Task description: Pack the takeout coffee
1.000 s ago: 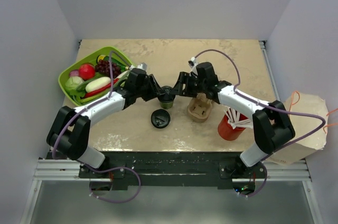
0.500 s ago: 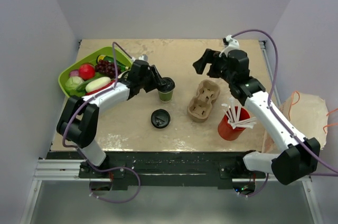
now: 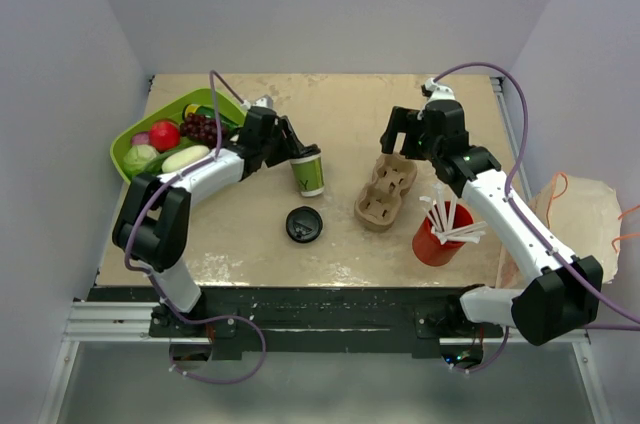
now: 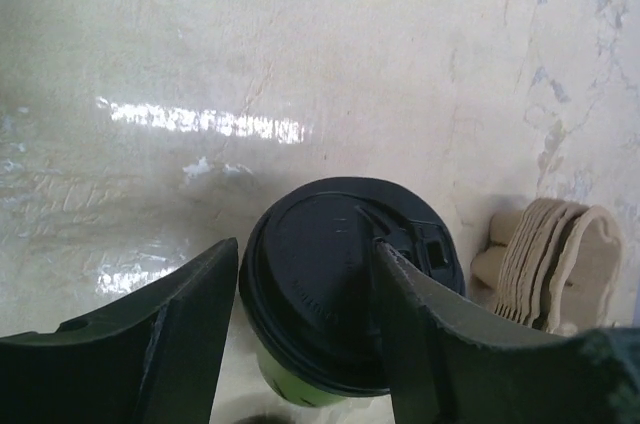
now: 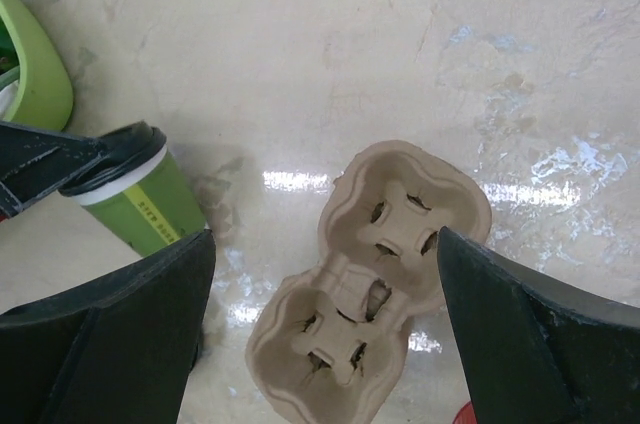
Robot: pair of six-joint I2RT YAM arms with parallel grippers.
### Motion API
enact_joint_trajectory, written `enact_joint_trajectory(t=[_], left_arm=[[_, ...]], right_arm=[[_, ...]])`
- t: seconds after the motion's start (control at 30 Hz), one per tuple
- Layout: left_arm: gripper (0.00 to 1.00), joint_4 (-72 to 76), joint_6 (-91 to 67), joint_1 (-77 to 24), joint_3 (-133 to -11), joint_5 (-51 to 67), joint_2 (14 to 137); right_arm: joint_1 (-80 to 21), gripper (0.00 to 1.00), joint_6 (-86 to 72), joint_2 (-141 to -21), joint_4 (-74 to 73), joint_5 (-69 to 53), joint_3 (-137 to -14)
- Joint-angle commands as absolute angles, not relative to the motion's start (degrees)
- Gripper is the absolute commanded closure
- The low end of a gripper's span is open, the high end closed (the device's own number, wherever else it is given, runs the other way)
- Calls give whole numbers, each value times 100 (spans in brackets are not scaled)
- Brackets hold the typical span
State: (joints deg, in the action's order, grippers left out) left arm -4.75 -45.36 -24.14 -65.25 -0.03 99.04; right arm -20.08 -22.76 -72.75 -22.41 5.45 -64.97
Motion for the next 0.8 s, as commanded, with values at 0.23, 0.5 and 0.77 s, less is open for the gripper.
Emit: enact_joint_trajectory(t=[0.23, 0.5, 0.77], left_arm=[[43, -185, -4245, -2672, -5933, 869, 9282], [19, -604, -4193, -2698, -5818, 362, 8527], [0, -1405, -3867, -2471, -5529, -246, 7305]], right_arm=[[-1978, 9, -2014, -7356, -2022, 257, -6618], [-2871, 11, -1004, -8172, -1959, -1125, -7118], [-3243, 9, 3968, -9103, -1626, -3364, -7355]])
